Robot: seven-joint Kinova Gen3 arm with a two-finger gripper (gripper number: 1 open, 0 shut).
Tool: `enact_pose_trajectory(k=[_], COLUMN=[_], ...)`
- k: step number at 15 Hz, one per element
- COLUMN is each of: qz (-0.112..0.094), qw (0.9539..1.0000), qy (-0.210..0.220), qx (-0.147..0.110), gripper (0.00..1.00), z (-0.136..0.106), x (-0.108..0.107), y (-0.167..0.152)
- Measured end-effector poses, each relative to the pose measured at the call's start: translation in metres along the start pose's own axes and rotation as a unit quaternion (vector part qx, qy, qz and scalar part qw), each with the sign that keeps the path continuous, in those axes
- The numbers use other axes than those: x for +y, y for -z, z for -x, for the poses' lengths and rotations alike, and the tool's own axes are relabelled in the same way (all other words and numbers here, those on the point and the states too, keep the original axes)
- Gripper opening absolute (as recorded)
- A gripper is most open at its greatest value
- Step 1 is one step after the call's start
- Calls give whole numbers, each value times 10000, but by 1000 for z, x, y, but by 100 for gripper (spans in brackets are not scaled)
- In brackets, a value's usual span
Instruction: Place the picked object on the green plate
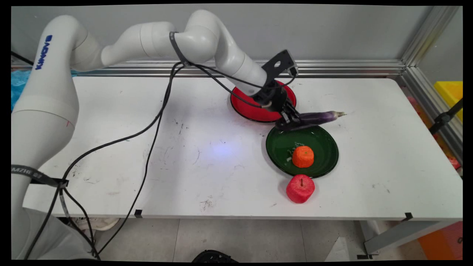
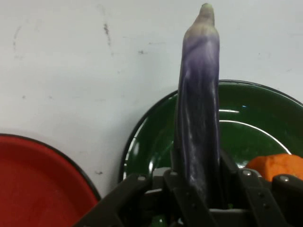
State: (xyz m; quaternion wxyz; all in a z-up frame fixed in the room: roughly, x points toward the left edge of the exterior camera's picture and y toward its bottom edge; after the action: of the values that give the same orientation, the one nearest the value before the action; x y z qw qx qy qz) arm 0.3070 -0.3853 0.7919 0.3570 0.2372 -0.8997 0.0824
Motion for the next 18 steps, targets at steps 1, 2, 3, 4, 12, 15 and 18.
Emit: enact_pose_trajectory(k=[1,2,3,4,12,15,18], qz=[11,21,29,40,94,89,79], qw=[10000,10000,10000,10000,9998,9997,9995], qy=[10,18,23,31,93,118,137], qx=[-10,-20,-29,-40,-175,-219,-256], gripper=[0,0,0,0,0,0,0], z=[1,2,3,5,18,22,26], x=[3,6,8,10,22,25,26], y=[-3,-5,-7,-10,-22,-24,-26])
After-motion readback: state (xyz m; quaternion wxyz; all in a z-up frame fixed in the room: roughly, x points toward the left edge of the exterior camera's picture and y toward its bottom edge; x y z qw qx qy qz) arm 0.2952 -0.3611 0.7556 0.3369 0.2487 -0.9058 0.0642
